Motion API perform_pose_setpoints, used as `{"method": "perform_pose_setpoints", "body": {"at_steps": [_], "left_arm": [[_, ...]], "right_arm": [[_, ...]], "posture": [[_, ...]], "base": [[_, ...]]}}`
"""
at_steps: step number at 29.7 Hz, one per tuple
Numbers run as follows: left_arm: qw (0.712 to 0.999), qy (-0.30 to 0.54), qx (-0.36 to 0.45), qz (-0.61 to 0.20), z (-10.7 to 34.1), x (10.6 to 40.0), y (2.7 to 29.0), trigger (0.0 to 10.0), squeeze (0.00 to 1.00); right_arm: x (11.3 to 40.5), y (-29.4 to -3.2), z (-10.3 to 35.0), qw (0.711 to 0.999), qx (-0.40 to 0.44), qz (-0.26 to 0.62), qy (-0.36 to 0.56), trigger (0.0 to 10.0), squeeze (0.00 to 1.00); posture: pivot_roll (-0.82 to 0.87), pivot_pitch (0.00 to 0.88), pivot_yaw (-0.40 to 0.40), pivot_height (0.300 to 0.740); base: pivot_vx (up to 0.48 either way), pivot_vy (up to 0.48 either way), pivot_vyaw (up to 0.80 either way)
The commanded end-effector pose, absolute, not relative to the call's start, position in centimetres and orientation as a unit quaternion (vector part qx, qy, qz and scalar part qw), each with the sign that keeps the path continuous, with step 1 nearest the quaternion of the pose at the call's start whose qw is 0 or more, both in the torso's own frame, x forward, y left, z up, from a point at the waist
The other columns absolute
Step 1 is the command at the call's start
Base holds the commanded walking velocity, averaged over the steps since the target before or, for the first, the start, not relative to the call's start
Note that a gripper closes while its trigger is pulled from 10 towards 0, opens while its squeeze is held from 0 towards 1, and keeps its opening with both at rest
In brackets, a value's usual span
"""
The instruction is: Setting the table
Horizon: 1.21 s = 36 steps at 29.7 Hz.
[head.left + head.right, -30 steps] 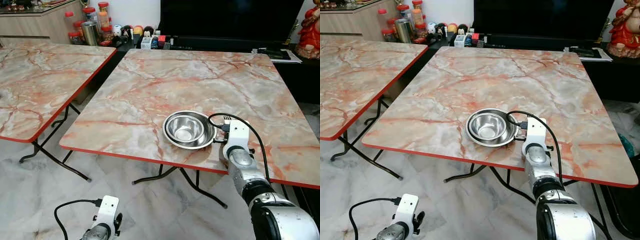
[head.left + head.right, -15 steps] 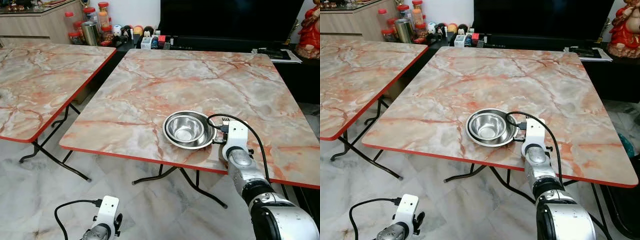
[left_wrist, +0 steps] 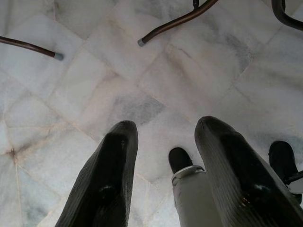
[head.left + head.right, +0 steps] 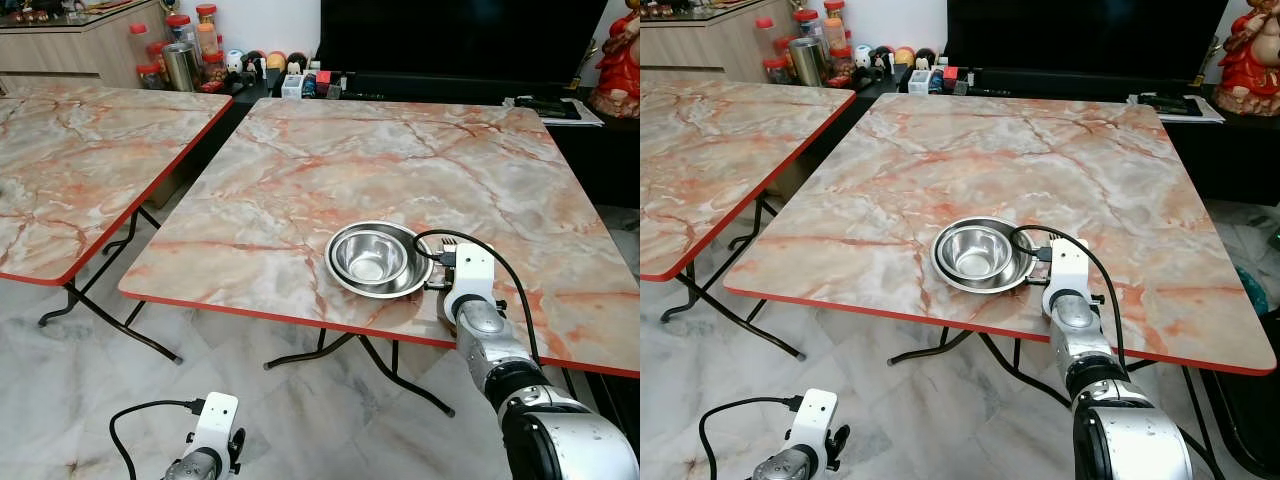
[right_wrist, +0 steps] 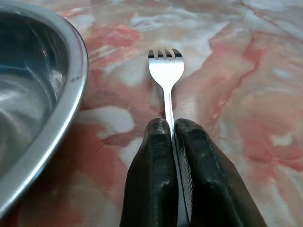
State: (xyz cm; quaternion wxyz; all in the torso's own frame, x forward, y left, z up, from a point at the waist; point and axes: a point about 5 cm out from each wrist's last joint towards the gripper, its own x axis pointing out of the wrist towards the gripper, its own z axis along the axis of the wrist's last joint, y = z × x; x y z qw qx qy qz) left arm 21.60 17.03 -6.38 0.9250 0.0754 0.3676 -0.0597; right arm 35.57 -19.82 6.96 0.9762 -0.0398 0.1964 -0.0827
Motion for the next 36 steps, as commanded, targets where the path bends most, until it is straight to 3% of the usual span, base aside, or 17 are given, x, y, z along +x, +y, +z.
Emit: {"method": "perform_pose_setpoints", "body": {"at_steps": [1,11,12,13,14,15,16,29,30,31,36], "left_arm": [[0.925,0.365,0.081,-0.063,-6.2,21.9,17.1,10.0,0.00],[0.925,0.366,0.082,-0.063,-6.2,21.8,17.2,10.0,0.00],[0.925,0.366,0.082,-0.063,-6.2,21.8,17.2,10.0,0.00],[0.925,0.366,0.083,-0.063,-6.2,21.8,17.2,10.0,0.00],[0.925,0.366,0.083,-0.063,-6.2,21.8,17.2,10.0,0.00],[0.925,0.366,0.083,-0.063,-6.2,21.8,17.2,10.0,0.00],[0.925,0.365,0.083,-0.063,-6.2,21.9,17.2,10.0,0.00],[0.925,0.365,0.084,-0.063,-6.2,21.9,17.3,10.0,0.00],[0.925,0.365,0.084,-0.064,-6.2,21.9,17.3,10.0,0.00],[0.925,0.365,0.084,-0.064,-6.2,21.9,17.3,10.0,0.00],[0.925,0.366,0.084,-0.066,-6.2,21.9,17.2,10.0,0.00]], "right_arm": [[35.6,-20.0,6.9,0.975,-0.039,-0.082,0.204,10.0,0.00],[35.4,-20.0,6.7,0.974,-0.038,-0.084,0.207,10.0,0.00],[35.4,-20.0,6.7,0.974,-0.037,-0.084,0.207,10.0,0.47],[35.4,-20.0,6.7,0.974,-0.037,-0.083,0.207,10.0,0.55],[35.4,-20.0,6.7,0.974,-0.037,-0.083,0.207,10.0,0.55],[35.4,-20.0,6.7,0.974,-0.037,-0.083,0.207,10.0,0.86],[35.4,-20.0,6.7,0.974,-0.036,-0.083,0.207,10.0,0.96],[35.6,-20.0,7.0,0.977,-0.032,-0.090,0.190,10.0,0.93],[35.9,-20.0,7.6,0.981,-0.026,-0.091,0.170,10.0,0.33],[36.0,-19.9,8.0,0.983,-0.020,-0.090,0.157,10.0,0.00],[36.6,-19.5,9.2,0.990,-0.015,-0.081,0.114,10.0,0.00]], "posture": [[0.02,0.000,0.035,0.705],[0.02,0.000,0.036,0.705],[0.02,0.000,0.037,0.705],[0.02,0.000,0.037,0.705],[0.02,0.000,0.037,0.705],[0.02,0.000,0.037,0.705],[0.03,0.000,0.037,0.705],[0.02,0.000,0.041,0.705],[0.02,0.000,0.042,0.705],[0.02,0.000,0.041,0.705],[0.02,0.000,0.043,0.705]], "base": [[0.000,0.000,0.00],[0.000,0.000,0.00],[0.000,0.000,0.00],[0.000,0.000,0.00],[0.000,0.000,0.00],[0.000,0.000,0.00],[0.000,0.000,0.00],[0.000,0.000,0.00],[0.000,0.000,0.00],[0.000,0.000,0.00],[0.000,0.000,0.00]]}}
